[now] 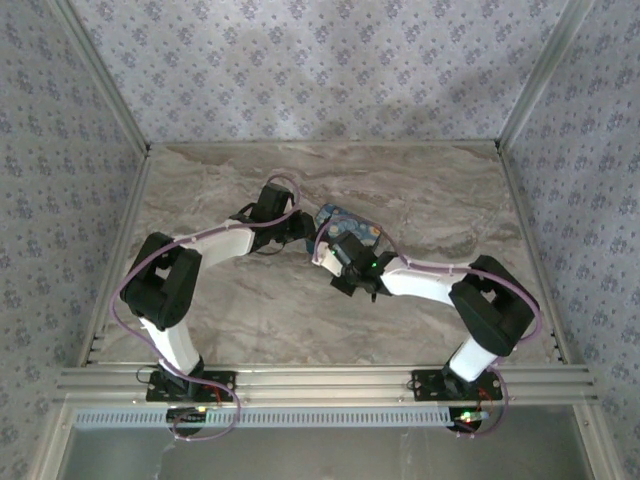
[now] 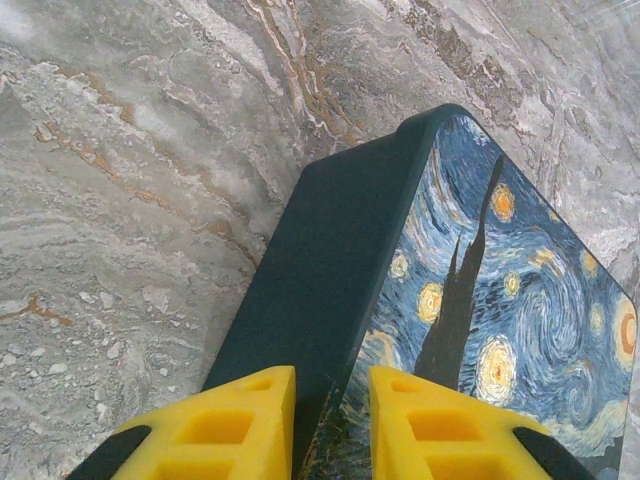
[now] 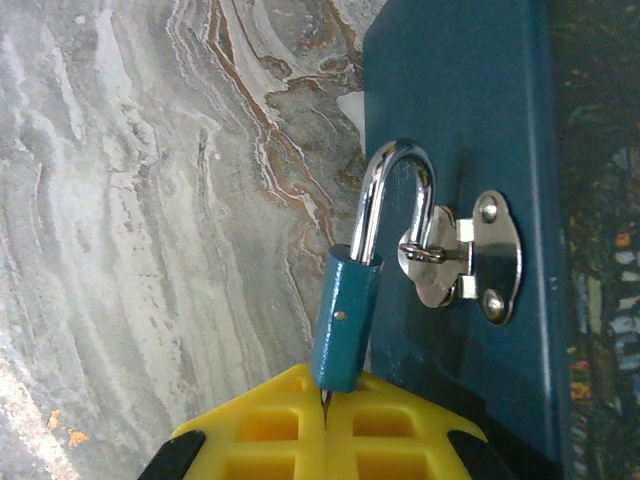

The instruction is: Unlock a padlock with a key

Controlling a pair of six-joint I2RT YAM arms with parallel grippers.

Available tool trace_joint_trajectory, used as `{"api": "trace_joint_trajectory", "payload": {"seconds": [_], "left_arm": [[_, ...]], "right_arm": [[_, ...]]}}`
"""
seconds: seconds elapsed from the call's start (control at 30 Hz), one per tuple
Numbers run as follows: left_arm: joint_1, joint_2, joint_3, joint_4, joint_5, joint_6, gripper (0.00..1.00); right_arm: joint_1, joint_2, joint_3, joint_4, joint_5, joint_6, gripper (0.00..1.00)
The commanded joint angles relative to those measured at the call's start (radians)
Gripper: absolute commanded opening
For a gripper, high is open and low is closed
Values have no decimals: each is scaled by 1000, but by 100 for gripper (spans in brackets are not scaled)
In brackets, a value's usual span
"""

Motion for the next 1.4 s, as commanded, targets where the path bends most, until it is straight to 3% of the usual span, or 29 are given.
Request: {"api": "trace_joint_trajectory", "payload": {"seconds": [0.0, 0.5, 0.73, 1.17, 1.37], "left_arm": [[-11, 35, 3, -66, 14, -4, 23], [-13, 45, -13, -36, 42, -29, 23], [-12, 47, -18, -33, 38, -31, 23], [-9, 57, -7, -49, 15, -26, 23], [-9, 63, -3, -50, 17, -24, 23]], "right_arm": [[22, -4, 2, 5, 39, -7, 0], [52, 105, 114, 77, -11, -105, 0], [49, 62, 62, 154, 22, -104, 0], [85, -59, -49, 38, 93, 2, 0], [89, -54, -57, 76, 136, -39, 0]]}}
